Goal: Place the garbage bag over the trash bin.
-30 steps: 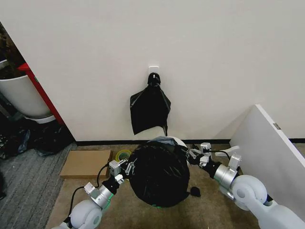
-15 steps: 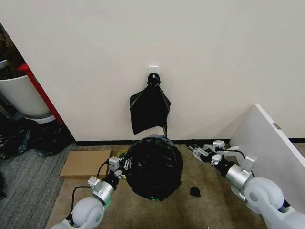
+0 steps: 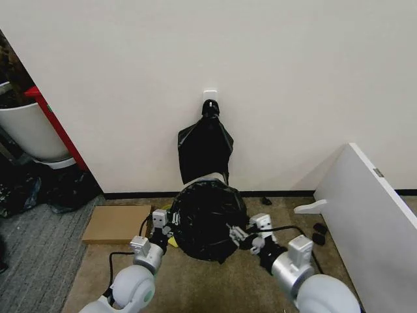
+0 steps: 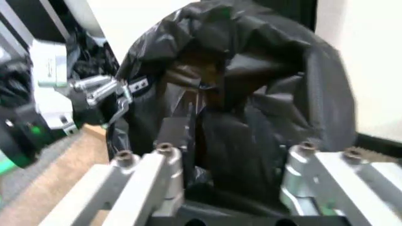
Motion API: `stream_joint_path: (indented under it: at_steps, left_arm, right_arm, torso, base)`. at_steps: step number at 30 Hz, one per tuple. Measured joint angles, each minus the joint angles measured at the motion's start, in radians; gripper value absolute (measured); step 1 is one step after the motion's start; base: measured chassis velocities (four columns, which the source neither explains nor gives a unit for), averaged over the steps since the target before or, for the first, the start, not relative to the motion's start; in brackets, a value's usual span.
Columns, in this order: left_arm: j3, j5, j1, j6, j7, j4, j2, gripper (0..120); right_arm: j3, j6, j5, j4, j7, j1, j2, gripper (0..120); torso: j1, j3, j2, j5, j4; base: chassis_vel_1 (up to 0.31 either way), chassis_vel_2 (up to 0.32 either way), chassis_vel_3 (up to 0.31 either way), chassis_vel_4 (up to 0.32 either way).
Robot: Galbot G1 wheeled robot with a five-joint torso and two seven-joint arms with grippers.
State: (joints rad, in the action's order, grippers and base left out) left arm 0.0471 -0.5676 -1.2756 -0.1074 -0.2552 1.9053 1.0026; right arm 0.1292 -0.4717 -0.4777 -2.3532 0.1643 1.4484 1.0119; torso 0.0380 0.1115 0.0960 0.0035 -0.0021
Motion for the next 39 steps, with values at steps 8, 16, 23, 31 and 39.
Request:
stream_joint_path:
  at_steps: [8, 16, 23, 31, 39]
  left_arm:
    - [-0.089, 0.042, 0.047, 0.002, -0.005, -0.025, 0.023, 1]
    - [-0.121, 0.113, 0.052, -0.004, -0.01, -0.025, 0.023, 1]
    - [-0.125, 0.143, 0.045, -0.015, -0.004, -0.015, 0.019, 1]
    - [-0.112, 0.156, 0.017, -0.025, 0.004, 0.01, -0.005, 1]
    - [-0.104, 0.151, 0.004, -0.027, 0.005, 0.029, -0.006, 1]
  right_arm:
    - [-0.134, -0.088, 0.136, 0.092, 0.046, -0.097, 0.048, 0]
    - [-0.197, -0.241, -0.036, 0.202, 0.232, -0.235, 0.093, 0]
    - [-0.297, -0.264, -0.06, 0.318, 0.348, -0.35, 0.157, 0]
    - [-0.346, -0.264, -0.037, 0.41, 0.38, -0.412, 0.185, 0]
    - [-0.353, -0.262, 0.042, 0.548, 0.406, -0.454, 0.192, 0]
  torso:
    - [0.0, 0.0, 0.0, 0.0001, -0.0003]
    - [0.0, 0.0, 0.0, 0.0002, -0.0001]
    - [0.0, 0.0, 0.0, 0.0001, 0.0]
    - [0.0, 0.0, 0.0, 0.0001, 0.0]
    - [0.0, 0.0, 0.0, 0.0001, -0.0002]
  base:
    - [0.0, 0.0, 0.0, 0.0]
    - [0.0, 0.0, 0.0, 0.0]
    - [0.0, 0.0, 0.0, 0.0]
    - [0.0, 0.0, 0.0, 0.0]
    - [0.0, 0.0, 0.0, 0.0]
